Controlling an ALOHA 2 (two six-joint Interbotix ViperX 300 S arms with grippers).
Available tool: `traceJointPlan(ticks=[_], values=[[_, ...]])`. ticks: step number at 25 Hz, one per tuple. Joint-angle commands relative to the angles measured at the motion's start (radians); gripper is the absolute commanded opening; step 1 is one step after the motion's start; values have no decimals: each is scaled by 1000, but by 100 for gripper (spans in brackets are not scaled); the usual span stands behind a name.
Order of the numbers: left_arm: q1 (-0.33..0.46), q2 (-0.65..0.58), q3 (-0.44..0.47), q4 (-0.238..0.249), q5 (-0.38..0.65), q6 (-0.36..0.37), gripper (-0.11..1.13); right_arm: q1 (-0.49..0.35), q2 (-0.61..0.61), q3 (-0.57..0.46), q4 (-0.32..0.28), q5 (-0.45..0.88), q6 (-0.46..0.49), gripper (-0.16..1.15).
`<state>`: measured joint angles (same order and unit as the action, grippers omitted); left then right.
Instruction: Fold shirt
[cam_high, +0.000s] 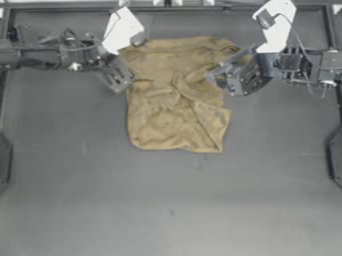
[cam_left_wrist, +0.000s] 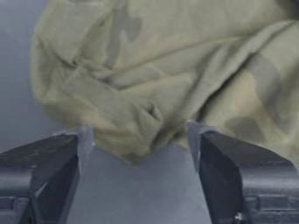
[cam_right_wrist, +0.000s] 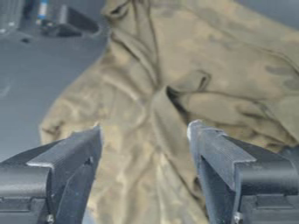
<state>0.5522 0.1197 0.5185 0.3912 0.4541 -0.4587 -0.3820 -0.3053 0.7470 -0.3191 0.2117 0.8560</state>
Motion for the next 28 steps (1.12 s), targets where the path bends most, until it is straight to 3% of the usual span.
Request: traceJointPlan(ticks=[1,4,6,10,12,16,21,28], values=[[14,-3,-34,12,0,-2,91,2,-23,-9,-2,-14,2,91],[17,17,-41,14,0,0,80,2,-23,-8,-3,-15,0,91],[17,28,-43,14,2,0,65,3,-23,-8,-2,-17,0,91],[15,35,-40,34,12,3,8,11,-23,-8,-2,-29,2,91],[8,35,-40,60,15,3,-10,15,-23,-8,-2,-35,2,91],[3,28,-49,66,31,3,9,17,-23,-6,-2,-35,2,91],[-17,-6,-91,69,41,6,2,15,-23,3,-2,-35,2,91],[-51,-6,-199,67,54,20,1,15,-48,25,2,-32,3,91]])
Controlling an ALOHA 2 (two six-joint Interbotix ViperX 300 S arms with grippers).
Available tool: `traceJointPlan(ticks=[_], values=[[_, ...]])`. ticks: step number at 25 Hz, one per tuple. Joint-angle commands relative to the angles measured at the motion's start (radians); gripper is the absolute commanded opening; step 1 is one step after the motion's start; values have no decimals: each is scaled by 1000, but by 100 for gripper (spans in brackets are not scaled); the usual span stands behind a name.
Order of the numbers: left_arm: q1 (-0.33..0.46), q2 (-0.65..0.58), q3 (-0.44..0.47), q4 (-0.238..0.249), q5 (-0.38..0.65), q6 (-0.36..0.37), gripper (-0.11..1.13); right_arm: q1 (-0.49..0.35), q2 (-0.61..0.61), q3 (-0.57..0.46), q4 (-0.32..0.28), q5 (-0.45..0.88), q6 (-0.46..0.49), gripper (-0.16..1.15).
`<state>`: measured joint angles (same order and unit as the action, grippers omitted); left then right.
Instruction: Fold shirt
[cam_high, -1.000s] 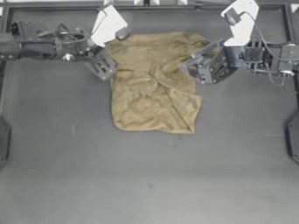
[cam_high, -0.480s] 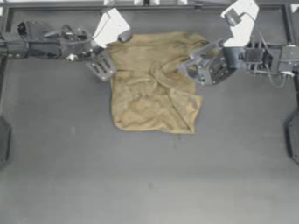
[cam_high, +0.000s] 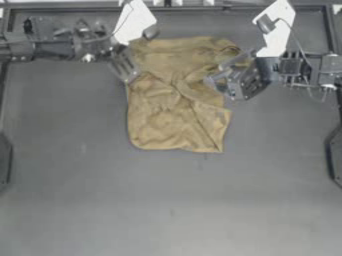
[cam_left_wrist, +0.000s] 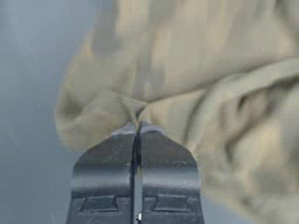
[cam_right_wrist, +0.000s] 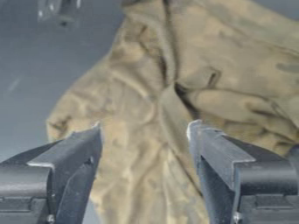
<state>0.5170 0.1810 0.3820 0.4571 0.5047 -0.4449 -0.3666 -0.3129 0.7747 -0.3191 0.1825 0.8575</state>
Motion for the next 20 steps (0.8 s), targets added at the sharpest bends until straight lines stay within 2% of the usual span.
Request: traceJointPlan(ticks=[1,9,16,18,20], values=[[-18,-61,-77,2,3,6,1,2,-51,3,2,-2,5,91],[-49,31,-198,-6,3,11,1,2,-135,55,11,3,14,91],[-74,127,-299,-9,3,14,2,2,-141,61,9,2,14,91],[-81,146,-316,-9,6,34,5,2,-141,61,6,0,14,91],[-81,166,-331,-26,31,52,17,2,-141,61,6,0,14,91]])
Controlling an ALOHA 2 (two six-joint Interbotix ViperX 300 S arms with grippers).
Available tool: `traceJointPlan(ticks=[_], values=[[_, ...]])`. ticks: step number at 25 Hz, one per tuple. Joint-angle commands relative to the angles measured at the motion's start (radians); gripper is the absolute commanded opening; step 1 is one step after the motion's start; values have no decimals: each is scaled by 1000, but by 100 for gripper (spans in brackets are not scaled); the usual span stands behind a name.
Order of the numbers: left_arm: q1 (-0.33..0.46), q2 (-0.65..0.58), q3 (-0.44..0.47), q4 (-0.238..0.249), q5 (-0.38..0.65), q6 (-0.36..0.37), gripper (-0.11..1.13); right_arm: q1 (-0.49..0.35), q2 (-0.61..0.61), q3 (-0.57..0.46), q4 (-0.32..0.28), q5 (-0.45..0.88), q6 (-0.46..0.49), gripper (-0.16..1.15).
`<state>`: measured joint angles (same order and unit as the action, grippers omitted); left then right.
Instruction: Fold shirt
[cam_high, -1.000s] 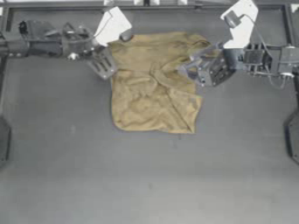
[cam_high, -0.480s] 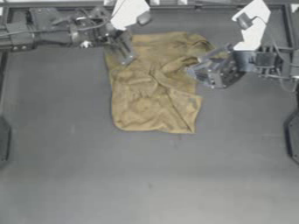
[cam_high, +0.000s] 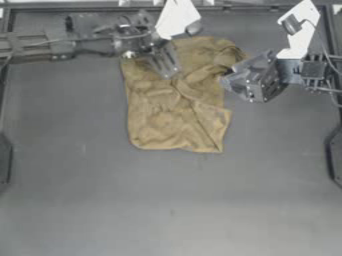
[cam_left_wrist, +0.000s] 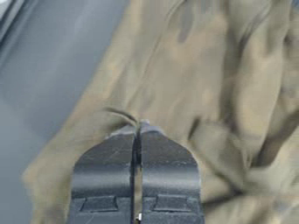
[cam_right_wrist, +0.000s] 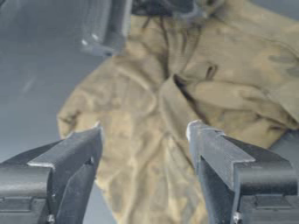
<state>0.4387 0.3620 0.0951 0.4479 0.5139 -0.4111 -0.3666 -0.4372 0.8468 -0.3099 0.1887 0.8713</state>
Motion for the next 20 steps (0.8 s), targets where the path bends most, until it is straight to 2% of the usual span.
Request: traceJointPlan(ticks=[1,4,7,8,13,20], values=[[-2,-6,-55,-31,41,23,26,0,-17,-9,-5,-6,0,91],[5,28,-84,-61,78,26,67,2,-18,-9,-5,-8,0,91],[5,38,-114,-66,80,25,105,2,-18,-8,-2,-8,-2,91],[5,37,-123,-66,80,26,107,2,-20,-8,-2,-6,-2,91],[5,9,-140,-57,100,40,92,2,-43,6,-3,-5,0,91],[6,-34,-120,-57,149,58,92,0,-75,18,-5,6,0,91]])
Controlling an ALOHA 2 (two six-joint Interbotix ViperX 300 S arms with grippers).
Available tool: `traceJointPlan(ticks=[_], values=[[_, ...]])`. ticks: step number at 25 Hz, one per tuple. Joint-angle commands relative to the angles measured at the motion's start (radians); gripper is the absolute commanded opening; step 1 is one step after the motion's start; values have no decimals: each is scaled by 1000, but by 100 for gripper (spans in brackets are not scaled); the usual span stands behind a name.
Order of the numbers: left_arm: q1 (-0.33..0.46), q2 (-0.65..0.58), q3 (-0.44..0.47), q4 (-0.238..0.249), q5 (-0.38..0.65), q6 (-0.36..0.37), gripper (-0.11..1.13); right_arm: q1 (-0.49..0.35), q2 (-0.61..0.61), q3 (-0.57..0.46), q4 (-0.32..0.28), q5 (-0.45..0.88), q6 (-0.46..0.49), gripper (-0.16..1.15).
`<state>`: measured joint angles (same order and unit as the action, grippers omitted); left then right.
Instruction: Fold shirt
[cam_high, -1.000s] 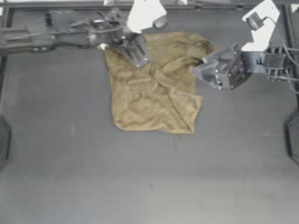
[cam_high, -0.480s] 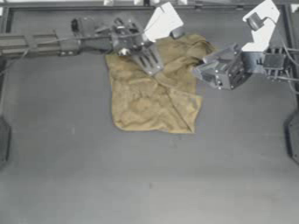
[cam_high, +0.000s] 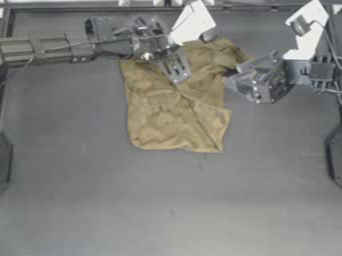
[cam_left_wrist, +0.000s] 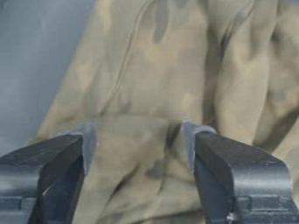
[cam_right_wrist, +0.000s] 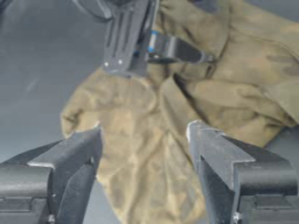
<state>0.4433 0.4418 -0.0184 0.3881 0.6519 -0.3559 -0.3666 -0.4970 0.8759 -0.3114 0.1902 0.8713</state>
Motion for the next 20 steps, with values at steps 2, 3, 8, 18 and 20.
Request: traceJointPlan(ticks=[2,3,8,18,20], values=[[2,-138,18,5,11,3,92,-8,-17,-11,-9,15,-2,91],[2,-155,34,5,11,5,92,-12,-15,-9,-12,21,-2,91],[-5,-270,123,6,3,3,90,-104,-9,-8,-21,109,-3,91],[-32,-506,336,-3,-74,-20,90,-222,123,-35,-74,195,-18,91],[-40,-543,371,-3,-94,-34,90,-230,164,-44,-78,164,-18,91]])
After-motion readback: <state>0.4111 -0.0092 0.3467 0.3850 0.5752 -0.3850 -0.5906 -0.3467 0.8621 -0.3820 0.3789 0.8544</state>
